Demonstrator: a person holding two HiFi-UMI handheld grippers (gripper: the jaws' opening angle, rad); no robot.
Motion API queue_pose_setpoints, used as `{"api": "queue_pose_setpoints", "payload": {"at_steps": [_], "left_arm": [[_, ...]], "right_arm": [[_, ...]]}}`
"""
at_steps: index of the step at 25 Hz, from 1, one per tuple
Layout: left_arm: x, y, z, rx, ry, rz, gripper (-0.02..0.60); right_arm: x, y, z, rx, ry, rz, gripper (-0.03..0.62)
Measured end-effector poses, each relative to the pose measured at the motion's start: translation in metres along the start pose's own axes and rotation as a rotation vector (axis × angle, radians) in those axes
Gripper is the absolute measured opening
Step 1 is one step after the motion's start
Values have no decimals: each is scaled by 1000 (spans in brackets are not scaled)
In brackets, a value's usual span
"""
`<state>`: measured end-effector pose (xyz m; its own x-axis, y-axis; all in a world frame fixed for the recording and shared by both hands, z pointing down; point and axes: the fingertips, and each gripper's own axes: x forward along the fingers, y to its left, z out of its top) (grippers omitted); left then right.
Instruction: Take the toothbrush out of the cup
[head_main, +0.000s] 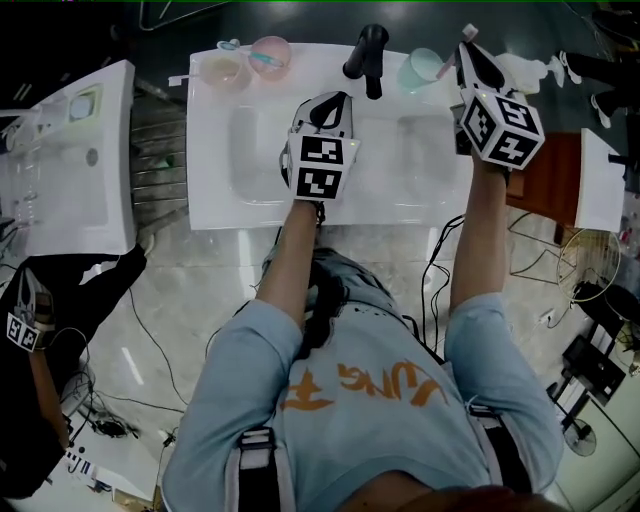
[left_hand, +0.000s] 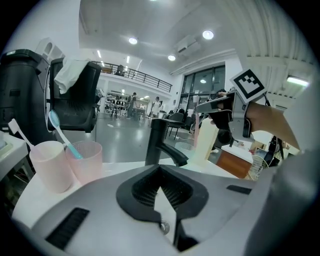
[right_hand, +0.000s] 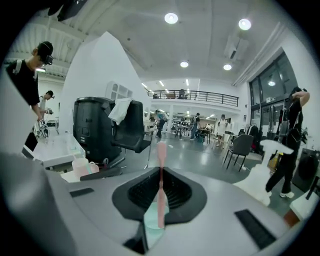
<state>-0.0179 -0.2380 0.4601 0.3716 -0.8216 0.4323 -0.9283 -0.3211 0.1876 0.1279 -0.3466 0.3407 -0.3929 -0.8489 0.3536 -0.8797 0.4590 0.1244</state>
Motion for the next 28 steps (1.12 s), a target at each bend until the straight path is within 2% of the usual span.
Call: {"api": "queue_pose_setpoints", "payload": {"at_steps": [4,8,14,20,28], "left_arm": [[-6,-9,6,21,-13,-18,8],[-10,-24,5,36,-12,-47,8],[-11,-44,0,48,-5,-94,8],[-2,-77,-12,66,27,-171,8],[12,-116,-24,97,66,-264,8]], "right_arm": [[-30,-8,15,-7,-54,-40,41],[-58,-17,10,-9,-52,-80,41],[-96,-38,-31,18,28,-157,41],[-127,-61,-80,62,126,-227,41],[-156,-84,-134,131,251,-289,41]]}}
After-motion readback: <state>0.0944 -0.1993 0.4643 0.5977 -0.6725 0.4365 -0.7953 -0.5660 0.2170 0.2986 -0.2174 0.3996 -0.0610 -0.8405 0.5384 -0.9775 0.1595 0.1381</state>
